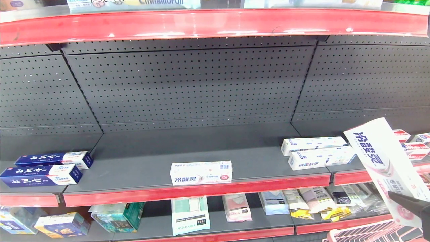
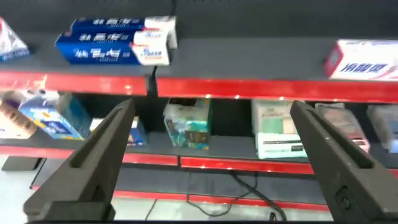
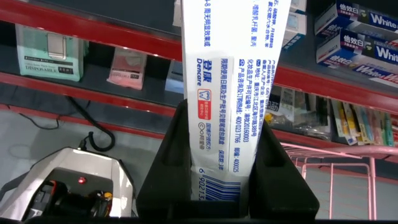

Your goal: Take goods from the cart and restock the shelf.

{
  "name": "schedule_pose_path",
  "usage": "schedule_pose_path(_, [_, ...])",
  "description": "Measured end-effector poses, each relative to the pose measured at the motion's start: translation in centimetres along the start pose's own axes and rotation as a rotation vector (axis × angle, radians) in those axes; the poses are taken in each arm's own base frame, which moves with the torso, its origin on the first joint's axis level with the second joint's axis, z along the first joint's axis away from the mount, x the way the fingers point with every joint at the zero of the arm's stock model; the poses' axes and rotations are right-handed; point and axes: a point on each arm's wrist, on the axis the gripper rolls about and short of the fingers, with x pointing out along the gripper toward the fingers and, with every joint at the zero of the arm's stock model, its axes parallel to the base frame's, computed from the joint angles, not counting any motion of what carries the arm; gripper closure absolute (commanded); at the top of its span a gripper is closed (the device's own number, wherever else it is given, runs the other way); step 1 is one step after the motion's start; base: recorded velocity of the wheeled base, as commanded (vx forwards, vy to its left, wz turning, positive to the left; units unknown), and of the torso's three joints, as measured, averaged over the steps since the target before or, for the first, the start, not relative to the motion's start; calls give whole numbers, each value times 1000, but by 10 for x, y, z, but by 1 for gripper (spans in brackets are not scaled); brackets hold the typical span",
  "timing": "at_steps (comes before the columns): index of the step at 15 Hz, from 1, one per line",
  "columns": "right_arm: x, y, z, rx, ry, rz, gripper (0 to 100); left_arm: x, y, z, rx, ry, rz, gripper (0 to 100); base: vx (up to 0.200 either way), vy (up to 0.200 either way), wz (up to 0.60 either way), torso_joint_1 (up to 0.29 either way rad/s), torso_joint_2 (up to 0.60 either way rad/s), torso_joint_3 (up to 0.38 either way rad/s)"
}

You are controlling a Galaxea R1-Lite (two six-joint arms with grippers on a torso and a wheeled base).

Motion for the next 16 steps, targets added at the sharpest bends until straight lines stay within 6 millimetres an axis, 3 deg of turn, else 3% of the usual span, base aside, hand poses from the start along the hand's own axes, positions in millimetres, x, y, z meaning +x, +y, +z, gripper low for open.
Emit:
schedule_pose_path(4, [-1,-1,2,-1,-9,-7,100,4,-4,-20,-7,-145,-64,0,0,0,0,0,0,0])
schedule_pose_path(8, [0,-3,11,-9,-26,-8,100,7,-2,-29,-205,-119,11,0,0,0,0,0,0,0])
schedule_pose_path(13, [5,-4,17,-15,-19,-2,100,7,-5,-29,-10,-144,-160,0,0,0,0,0,0,0])
schedule_pose_path(16, [7,-5,20,-12,-35,-9,100,7,-3,-32,-22,-138,-104,0,0,0,0,0,0,0])
